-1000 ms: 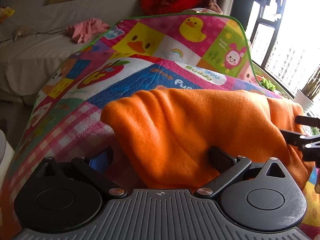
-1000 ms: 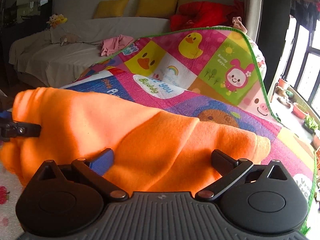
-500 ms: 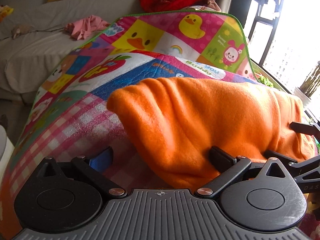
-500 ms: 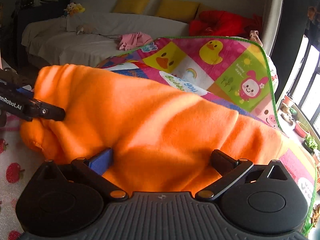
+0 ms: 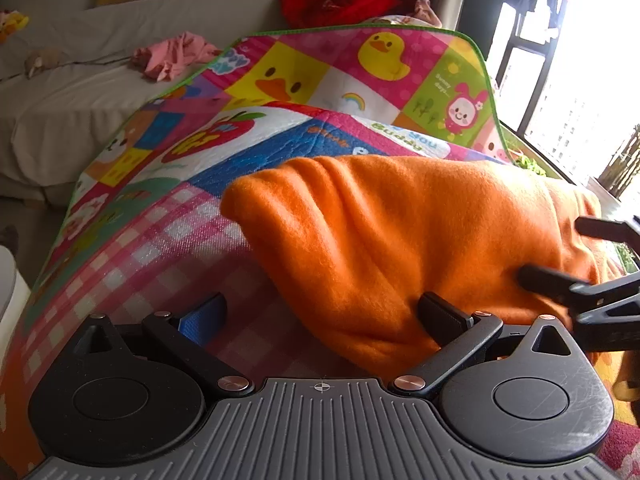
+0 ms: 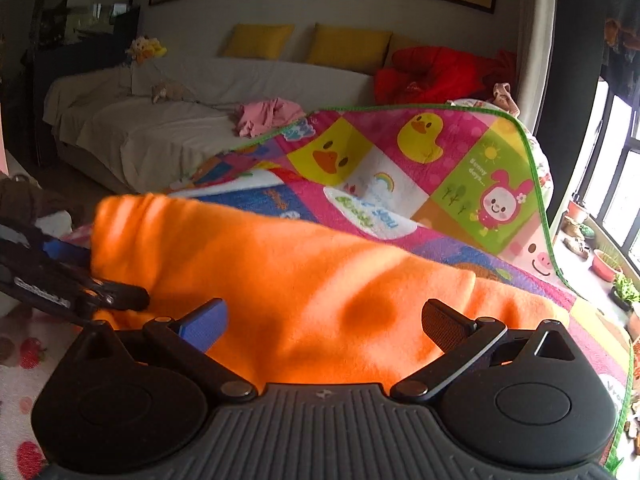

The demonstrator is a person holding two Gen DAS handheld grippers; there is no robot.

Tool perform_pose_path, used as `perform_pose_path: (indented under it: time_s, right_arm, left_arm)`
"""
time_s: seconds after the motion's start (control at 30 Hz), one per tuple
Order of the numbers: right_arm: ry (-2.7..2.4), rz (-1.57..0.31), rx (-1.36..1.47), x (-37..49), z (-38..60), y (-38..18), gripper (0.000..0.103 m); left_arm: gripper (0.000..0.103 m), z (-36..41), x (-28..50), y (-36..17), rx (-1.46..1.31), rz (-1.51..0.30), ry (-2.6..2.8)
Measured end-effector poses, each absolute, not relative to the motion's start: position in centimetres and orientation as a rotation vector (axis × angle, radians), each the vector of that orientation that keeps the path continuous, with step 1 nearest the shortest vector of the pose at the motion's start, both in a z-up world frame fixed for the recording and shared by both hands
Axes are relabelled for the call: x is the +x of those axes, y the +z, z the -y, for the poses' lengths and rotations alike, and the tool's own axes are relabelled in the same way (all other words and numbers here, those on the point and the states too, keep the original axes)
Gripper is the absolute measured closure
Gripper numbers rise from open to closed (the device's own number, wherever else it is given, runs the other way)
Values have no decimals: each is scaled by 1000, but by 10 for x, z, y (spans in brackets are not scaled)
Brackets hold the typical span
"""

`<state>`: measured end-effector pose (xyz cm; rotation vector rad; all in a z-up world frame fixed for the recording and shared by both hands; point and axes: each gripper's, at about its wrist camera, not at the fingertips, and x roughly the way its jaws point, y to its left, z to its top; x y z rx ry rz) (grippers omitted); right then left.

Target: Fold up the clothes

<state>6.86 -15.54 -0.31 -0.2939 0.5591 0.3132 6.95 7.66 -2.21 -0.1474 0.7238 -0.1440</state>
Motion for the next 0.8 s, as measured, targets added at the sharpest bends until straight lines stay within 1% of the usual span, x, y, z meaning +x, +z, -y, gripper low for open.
perform_pose_path:
  time_s: [0.07, 0.17, 0.3, 0.53, 0.7, 0.8]
  right_arm:
    - [304, -605, -312, 76, 152, -16, 0]
    - [305, -592, -310, 73, 154, -14, 0]
    - [306, -575, -307, 69, 157, -10, 0]
    - [302, -529, -305, 56, 164, -1, 0]
    - [279, -582, -366, 56, 169, -21, 0]
    - [267, -558, -383, 53, 166, -17, 0]
  left_arm:
    - [0, -82, 65, -19, -164, -718, -150]
    - [0, -91, 63, -9, -223, -714, -156]
    - [0, -93, 73, 0, -224, -685, -121]
    - [0, -85, 85, -19, -143, -727, -87]
    - [0, -85, 83, -20, -141, -725, -91]
    - [0, -85, 84, -21, -144, -725, -88]
